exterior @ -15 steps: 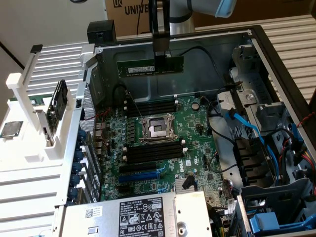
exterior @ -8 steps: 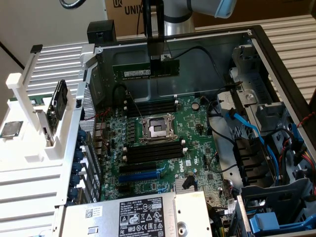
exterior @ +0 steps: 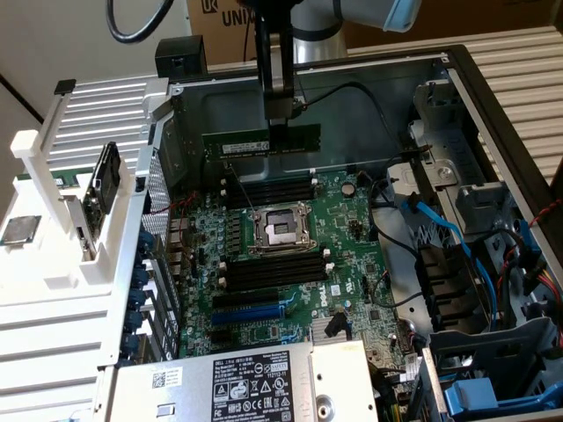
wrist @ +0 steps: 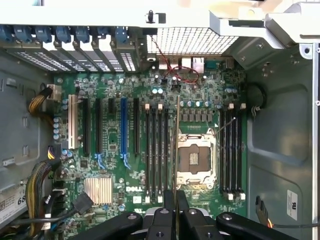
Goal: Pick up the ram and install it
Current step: 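Insert the ram into the slot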
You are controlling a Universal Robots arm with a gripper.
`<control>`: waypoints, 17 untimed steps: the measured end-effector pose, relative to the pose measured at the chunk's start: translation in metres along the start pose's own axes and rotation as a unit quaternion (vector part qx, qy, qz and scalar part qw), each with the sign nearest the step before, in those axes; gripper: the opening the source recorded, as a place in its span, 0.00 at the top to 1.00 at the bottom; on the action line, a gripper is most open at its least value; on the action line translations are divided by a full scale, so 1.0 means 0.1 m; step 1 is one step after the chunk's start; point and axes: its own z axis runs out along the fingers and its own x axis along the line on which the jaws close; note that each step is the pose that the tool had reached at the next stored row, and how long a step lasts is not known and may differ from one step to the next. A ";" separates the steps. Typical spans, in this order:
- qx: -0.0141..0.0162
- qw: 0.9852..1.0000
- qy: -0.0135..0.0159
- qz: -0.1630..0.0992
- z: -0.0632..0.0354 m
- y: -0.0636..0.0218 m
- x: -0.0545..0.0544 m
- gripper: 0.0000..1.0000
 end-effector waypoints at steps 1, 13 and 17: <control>0.000 1.000 0.000 0.000 0.016 -0.002 0.00 0.87; 0.000 1.000 0.000 0.000 0.154 -0.015 0.03 0.87; 0.000 1.000 0.000 0.000 0.226 -0.044 0.03 0.87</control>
